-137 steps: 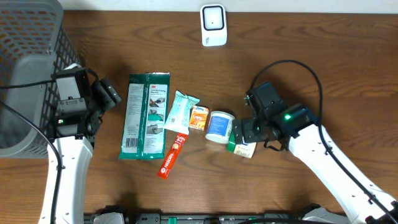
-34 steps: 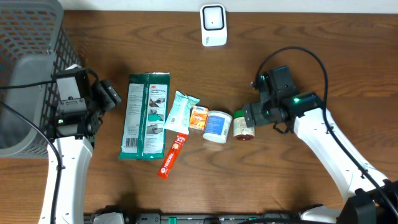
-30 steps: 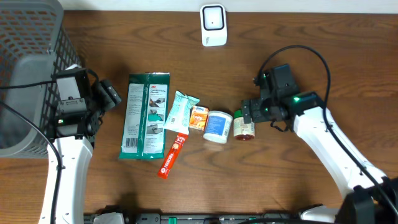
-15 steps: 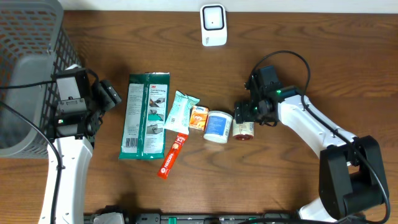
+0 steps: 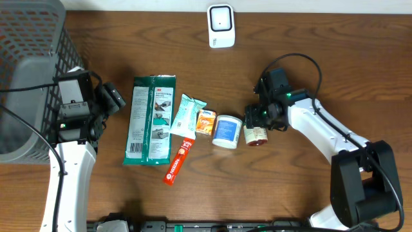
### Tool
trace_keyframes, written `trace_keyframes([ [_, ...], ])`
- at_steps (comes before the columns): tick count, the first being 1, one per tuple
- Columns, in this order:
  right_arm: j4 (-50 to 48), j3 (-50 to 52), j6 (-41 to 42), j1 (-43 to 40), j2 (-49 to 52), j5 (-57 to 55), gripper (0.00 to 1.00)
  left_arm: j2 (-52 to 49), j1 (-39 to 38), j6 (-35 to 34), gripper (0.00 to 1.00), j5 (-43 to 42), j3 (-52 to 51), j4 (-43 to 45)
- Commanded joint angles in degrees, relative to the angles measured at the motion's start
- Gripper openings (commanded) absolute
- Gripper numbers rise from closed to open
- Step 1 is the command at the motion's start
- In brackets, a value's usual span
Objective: Scan the item barcode
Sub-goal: 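Lift the jar with the right gripper and move it up-right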
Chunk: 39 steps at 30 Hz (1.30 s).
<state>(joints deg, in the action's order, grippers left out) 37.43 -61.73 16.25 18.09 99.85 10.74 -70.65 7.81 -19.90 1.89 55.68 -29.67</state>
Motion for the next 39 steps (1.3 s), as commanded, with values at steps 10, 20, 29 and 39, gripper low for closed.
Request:
trace_keyframes([
  [10, -3.8, 0.9, -0.5, -0.6, 1.1, -1.9, 0.82, 0.6, 0.2, -0.3, 0.88, 0.7, 1.6, -0.1],
  [20, -2.0, 3.4, 9.2, -0.4, 1.7, -1.6, 0.90, 0.6, 0.2, -0.3, 0.88, 0.7, 1.6, -0.1],
  [29, -2.5, 3.2, 11.6, -0.5, 1.7, -1.0, 0.76, 0.6, 0.2, -0.3, 0.88, 0.7, 1.6, -0.1],
  [39, 1.0, -0.9, 8.7, -2.0, -5.8, -1.1, 0.54, 0.6, 0.2, -0.3, 0.88, 0.7, 1.6, -0.1],
])
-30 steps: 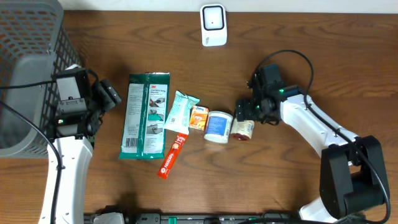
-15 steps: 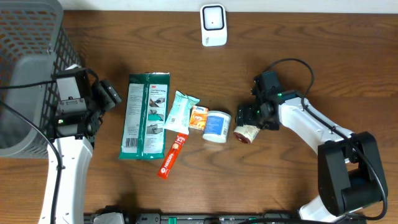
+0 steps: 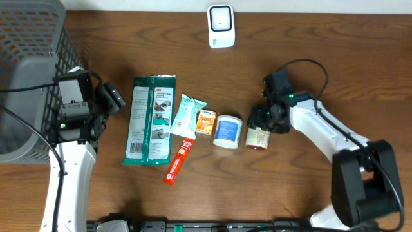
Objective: Scan the item barcode
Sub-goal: 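Lift the jar with the right gripper and move it up-right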
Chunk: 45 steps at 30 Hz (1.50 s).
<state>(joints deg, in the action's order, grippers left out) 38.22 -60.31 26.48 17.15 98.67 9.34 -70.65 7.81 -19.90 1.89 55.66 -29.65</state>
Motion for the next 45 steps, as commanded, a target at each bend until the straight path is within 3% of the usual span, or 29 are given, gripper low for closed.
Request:
trace_keyframes([
  [1, 0.4, -2.4, -2.3, -1.1, -6.0, 0.3, 0.54, 0.6, 0.2, -0.3, 0.88, 0.7, 1.6, -0.1],
  [6, 1.1, -2.4, -6.5, -1.0, -12.0, -2.9, 0.54, 0.6, 0.2, -0.3, 0.88, 0.7, 1.6, -0.1],
  [13, -0.2, -2.1, -8.5, 0.0, -13.6, -20.1, 0.54, 0.6, 0.2, -0.3, 0.88, 0.7, 1.6, -0.1],
  [15, -1.9, -1.4, -8.4, 0.7, -13.6, -21.2, 0.44, 0.6, 0.2, -0.3, 0.88, 0.7, 1.6, -0.1],
  [17, -4.5, -0.3, -7.5, 2.1, -13.6, -24.0, 0.43, 0.6, 0.2, -0.3, 0.88, 0.7, 1.6, -0.1],
  [24, -19.8, 8.3, -5.3, 7.3, -13.6, -35.8, 0.45, 0.6, 0.2, -0.3, 0.88, 0.7, 1.6, -0.1],
  [30, -42.9, 20.5, -5.6, 9.1, -13.6, -48.6, 0.42, 0.6, 0.2, -0.3, 0.89, 0.7, 1.6, -0.1],
  [35, -53.5, 26.5, -8.7, 8.0, -13.1, -47.5, 0.38, 0.6, 0.2, -0.3, 0.88, 0.7, 1.6, -0.1],
  [41, -55.1, 27.8, -7.9, 7.9, -10.7, -44.9, 0.52, 0.6, 0.2, -0.3, 0.88, 0.7, 1.6, -0.1],
  [45, -55.2, 27.8, -7.9, 7.9, -10.5, -44.9, 0.87, 0.6, 0.2, -0.3, 0.88, 0.7, 1.6, -0.1],
])
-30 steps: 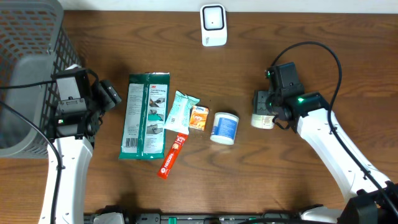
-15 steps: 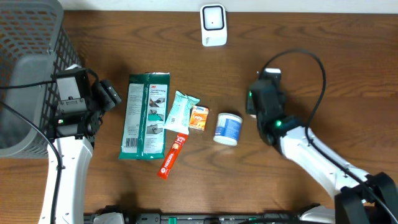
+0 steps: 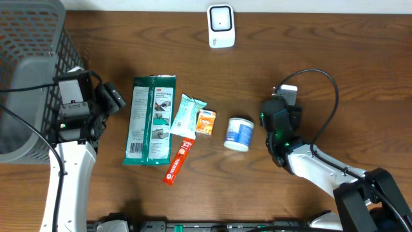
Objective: Scan the item barcode
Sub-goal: 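Lift the jar with the right gripper and move it up-right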
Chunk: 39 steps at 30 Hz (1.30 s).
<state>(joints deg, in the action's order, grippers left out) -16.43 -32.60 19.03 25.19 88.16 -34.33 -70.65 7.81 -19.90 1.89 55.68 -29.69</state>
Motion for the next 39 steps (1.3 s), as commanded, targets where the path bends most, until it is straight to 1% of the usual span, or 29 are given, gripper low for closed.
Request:
trace_keyframes([
  [1, -0.5, 0.0, -0.4, -0.1, 0.0, -1.2, 0.96, 0.6, 0.2, -0.3, 0.88, 0.7, 1.6, -0.1],
  [2, -0.5, 0.0, -0.5, -0.1, 0.0, -1.2, 0.99, 0.6, 0.2, -0.3, 0.88, 0.7, 1.6, -0.1],
  [7, 1.6, 0.0, -2.7, 0.0, -1.8, -0.9, 0.99, 0.6, 0.2, -0.3, 0.88, 0.7, 1.6, -0.1],
  [10, 3.3, -0.1, -4.6, 0.0, -5.2, 0.4, 0.99, 0.6, 0.2, -0.3, 0.88, 0.7, 1.6, -0.1],
  [12, 6.5, -0.8, -5.3, 0.0, -8.8, 1.2, 0.99, 0.6, 0.2, -0.3, 0.88, 0.7, 1.6, -0.1],
  [14, 12.3, -2.6, -6.8, -0.3, -13.4, 4.1, 0.99, 0.6, 0.2, -0.3, 0.88, 0.7, 1.6, -0.1],
  [17, 23.8, -7.5, -7.6, -2.0, -19.3, 10.4, 0.95, 0.6, 0.2, -0.3, 0.88, 0.7, 1.6, -0.1],
  [21, 42.3, -18.0, -9.6, -7.3, -21.3, 22.8, 0.88, 0.6, 0.2, -0.3, 0.88, 0.7, 1.6, -0.1],
  [24, 59.2, -29.6, -10.7, -13.1, -18.4, 33.0, 0.87, 0.6, 0.2, -0.3, 0.88, 0.7, 1.6, -0.1],
  [27, 74.3, -42.4, -14.8, -17.2, -12.5, 42.0, 0.87, 0.6, 0.2, -0.3, 0.88, 0.7, 1.6, -0.1],
  [29, 84.7, -51.4, -17.6, -18.5, -7.1, 46.0, 0.90, 0.6, 0.2, -0.3, 0.88, 0.7, 1.6, -0.1],
  [31, 95.4, -60.3, -19.3, -18.5, -0.7, 46.6, 0.94, 0.6, 0.2, -0.3, 0.88, 0.7, 1.6, -0.1],
  [32, 99.2, -63.6, -20.0, -18.3, 2.2, 46.2, 0.98, 0.6, 0.2, -0.3, 0.88, 0.7, 1.6, -0.1],
  [33, 101.9, -66.4, -20.4, -18.0, 5.0, 45.6, 0.99, 0.6, 0.2, -0.3, 0.88, 0.7, 1.6, -0.1],
  [35, 104.0, -69.9, -20.4, -17.3, 10.1, 43.1, 0.99, 0.6, 0.2, -0.3, 0.88, 0.7, 1.6, -0.1],
  [39, 102.9, -70.4, -21.8, -16.6, 16.5, 41.7, 0.99, 0.6, 0.2, -0.3, 0.88, 0.7, 1.6, -0.1],
])
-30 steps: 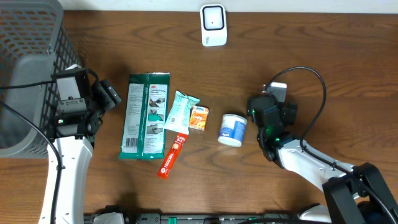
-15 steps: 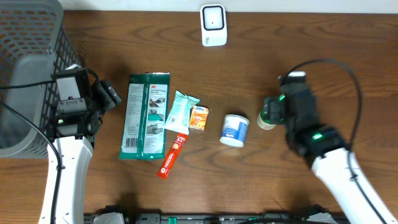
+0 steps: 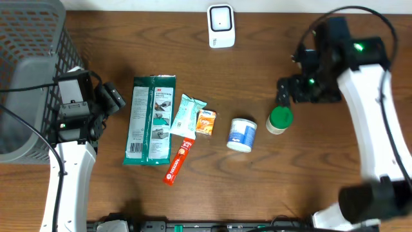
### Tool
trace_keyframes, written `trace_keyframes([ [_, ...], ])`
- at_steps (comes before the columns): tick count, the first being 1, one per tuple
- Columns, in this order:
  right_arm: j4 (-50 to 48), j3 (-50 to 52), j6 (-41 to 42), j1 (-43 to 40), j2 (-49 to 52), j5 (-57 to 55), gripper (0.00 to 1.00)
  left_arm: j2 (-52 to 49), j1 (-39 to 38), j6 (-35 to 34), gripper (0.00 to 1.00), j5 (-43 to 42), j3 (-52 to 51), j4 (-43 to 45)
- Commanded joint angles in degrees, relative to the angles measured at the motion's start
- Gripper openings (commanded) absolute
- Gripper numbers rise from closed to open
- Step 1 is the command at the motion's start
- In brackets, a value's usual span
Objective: Scan the item barcode
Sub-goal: 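Lift the jar with the right gripper and move it up-right, then carry the jar to the white scanner and hold it there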
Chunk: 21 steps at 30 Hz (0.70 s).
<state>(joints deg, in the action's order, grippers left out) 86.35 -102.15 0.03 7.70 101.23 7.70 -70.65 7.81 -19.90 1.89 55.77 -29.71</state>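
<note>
A small bottle with a green cap (image 3: 279, 119) hangs right of the white tub, cap toward the overhead camera. My right gripper (image 3: 285, 102) is shut on it from the far side, and the arm reaches in high from the right. The white barcode scanner (image 3: 220, 26) stands at the table's far edge, left of and beyond the bottle. At the left, my left gripper (image 3: 114, 98) rests beside the basket, holding nothing. Its fingers show only as a dark mass, so their gap is unclear.
A row of items lies mid-table: a green wipes pack (image 3: 151, 120), a pale teal packet (image 3: 187, 116), a small orange packet (image 3: 206, 122), a red tube (image 3: 179, 161) and a white tub with a blue label (image 3: 243, 135). A grey wire basket (image 3: 26, 38) fills the far left corner.
My right arm was low over the table right of the white tub, hiding the bottle. Now the arm stands farther back and right, with the green-capped bottle showing in its gripper. The left arm has not moved.
First my right gripper was down at a small bottle lying against the white tub, and stayed there a moment later. Then the tub lay a little farther right, with the arm over the bottle's spot. Now the bottle is in the gripper, right of the tub.
</note>
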Motion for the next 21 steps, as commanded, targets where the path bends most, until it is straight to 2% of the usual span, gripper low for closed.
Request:
trace_keyframes([
  [1, 0.0, -0.8, -3.5, 1.0, 4.9, -0.3, 0.99, 0.6, 0.2, -0.3, 0.88, 0.7, 1.5, 0.0],
  [5, -0.9, -0.1, -3.6, 1.2, 9.5, -0.4, 0.98, 0.6, 0.2, -0.3, 0.88, 0.7, 1.5, 0.0],
  [7, -1.9, 0.2, -3.6, 1.2, 11.7, -1.3, 0.90, 0.6, 0.2, -0.3, 0.88, 0.7, 1.5, 0.0],
  [11, -3.5, 0.5, -3.5, 1.3, 15.3, -1.7, 0.86, 0.6, 0.2, -0.3, 0.88, 0.7, 1.5, 0.0],
  [21, -0.7, 0.7, -3.5, 2.5, 20.0, -1.7, 0.87, 0.6, 0.2, -0.3, 0.89, 0.7, 1.5, 0.0],
])
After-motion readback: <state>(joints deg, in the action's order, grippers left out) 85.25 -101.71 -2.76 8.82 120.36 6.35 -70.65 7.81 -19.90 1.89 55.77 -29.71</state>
